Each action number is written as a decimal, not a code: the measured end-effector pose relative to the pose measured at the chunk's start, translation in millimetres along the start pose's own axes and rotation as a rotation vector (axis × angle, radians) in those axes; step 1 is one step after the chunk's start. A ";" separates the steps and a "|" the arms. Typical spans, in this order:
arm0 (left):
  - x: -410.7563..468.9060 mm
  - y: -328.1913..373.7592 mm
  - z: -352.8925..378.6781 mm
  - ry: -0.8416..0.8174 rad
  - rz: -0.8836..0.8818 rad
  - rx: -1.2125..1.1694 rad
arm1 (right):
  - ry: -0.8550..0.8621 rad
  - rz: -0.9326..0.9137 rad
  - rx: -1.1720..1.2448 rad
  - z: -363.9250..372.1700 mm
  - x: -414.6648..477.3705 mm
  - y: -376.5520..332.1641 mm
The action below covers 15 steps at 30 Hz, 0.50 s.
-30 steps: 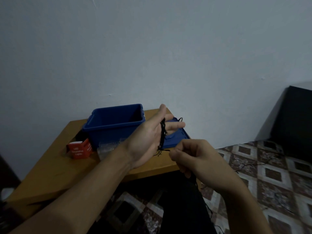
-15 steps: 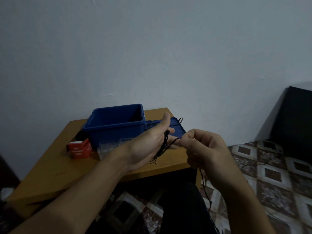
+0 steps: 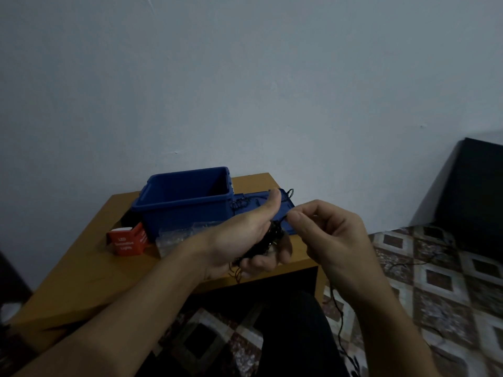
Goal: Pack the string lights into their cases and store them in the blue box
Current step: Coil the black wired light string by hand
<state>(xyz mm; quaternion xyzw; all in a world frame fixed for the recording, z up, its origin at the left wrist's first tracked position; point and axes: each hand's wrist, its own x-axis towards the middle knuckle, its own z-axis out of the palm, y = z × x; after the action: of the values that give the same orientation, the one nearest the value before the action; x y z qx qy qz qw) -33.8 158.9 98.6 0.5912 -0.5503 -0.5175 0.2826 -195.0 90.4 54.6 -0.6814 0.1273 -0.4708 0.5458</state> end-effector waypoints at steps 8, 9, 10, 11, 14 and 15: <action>-1.3 -0.7 -2.2 -0.146 0.060 -0.119 | 0.008 -0.007 -0.002 -2.3 0.9 5.1; -1.3 -1.0 -2.6 -0.170 0.065 -0.140 | 0.009 0.003 -0.011 -2.1 1.0 5.5; -1.4 -1.6 -3.0 -0.197 0.070 -0.166 | 0.007 0.017 -0.014 -2.3 1.4 6.5; -1.2 -2.2 -3.4 -0.226 0.078 -0.198 | 0.007 0.033 -0.014 -1.9 1.4 6.6; -0.2 -2.2 -4.6 -0.319 0.149 -0.347 | -0.009 0.091 -0.028 -1.2 2.4 9.2; 0.1 -1.5 -4.8 -0.340 0.183 -0.401 | -0.017 0.110 -0.010 -0.7 2.5 9.8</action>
<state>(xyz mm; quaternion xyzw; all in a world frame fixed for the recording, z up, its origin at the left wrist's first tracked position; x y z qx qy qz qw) -28.8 158.1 98.7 0.3758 -0.5275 -0.6803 0.3431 -190.9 84.7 47.4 -0.6801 0.1626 -0.4335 0.5684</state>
